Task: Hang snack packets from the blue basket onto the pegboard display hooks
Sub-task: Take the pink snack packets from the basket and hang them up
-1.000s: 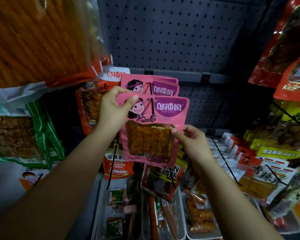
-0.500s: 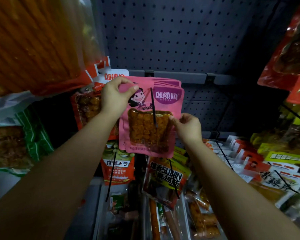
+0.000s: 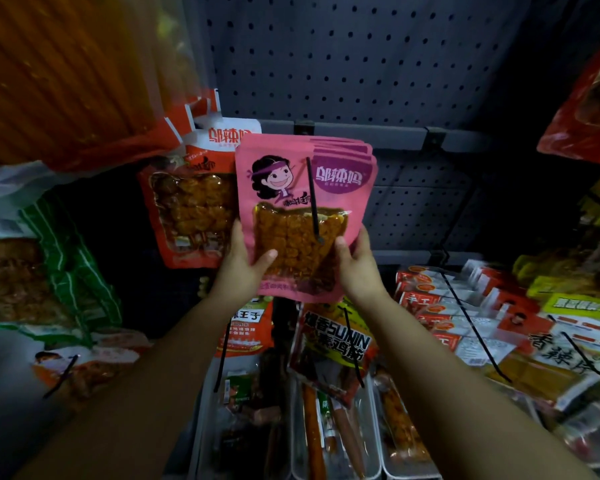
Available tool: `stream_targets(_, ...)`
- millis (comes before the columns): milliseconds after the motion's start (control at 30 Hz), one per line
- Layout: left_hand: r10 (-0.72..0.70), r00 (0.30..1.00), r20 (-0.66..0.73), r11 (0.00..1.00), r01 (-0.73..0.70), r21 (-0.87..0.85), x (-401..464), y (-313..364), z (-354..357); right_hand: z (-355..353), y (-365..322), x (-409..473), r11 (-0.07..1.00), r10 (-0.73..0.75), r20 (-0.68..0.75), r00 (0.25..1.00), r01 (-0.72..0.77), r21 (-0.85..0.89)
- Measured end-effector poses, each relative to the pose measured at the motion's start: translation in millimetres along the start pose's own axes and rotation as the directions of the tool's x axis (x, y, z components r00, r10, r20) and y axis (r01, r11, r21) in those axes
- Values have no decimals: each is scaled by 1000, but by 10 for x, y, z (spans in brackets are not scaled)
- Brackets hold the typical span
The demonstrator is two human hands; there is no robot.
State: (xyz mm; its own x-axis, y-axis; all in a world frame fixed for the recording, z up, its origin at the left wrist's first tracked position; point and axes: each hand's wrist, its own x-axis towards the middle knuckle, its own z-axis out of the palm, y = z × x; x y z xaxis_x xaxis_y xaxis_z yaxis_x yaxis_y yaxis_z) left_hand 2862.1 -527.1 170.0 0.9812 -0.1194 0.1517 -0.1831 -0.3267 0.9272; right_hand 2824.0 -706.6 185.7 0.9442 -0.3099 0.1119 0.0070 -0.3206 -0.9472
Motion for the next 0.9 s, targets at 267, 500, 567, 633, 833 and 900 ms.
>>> stream_targets(267,-11,998,-69,994,19,112,-68,-51,116,-30,9,28,998,67,53,996,-68,16)
stream_targets(500,-66,995,-78,995,60,-80,-253,-152,101,-88,118,-62,994,106,33,994,-106,6)
stream_targets(567,-114,977,-181,986,89,-143,-389,-124,132,-137,165,-126,992,127,-7,992,-127,17)
stream_targets(633,-135,949,-286,973,71,-221,-549,-53,194,-218,206,-251,991,131,-57,990,-129,35)
stream_targets(833,-34,995,-98,956,4,-294,-1107,165,662,-775,544,-1039,976,143,-158,977,-114,183)
stream_targets(900,3,999,45,958,10,-285,-1340,195,907,-1075,765,-1400,968,168,-218,961,-120,219)
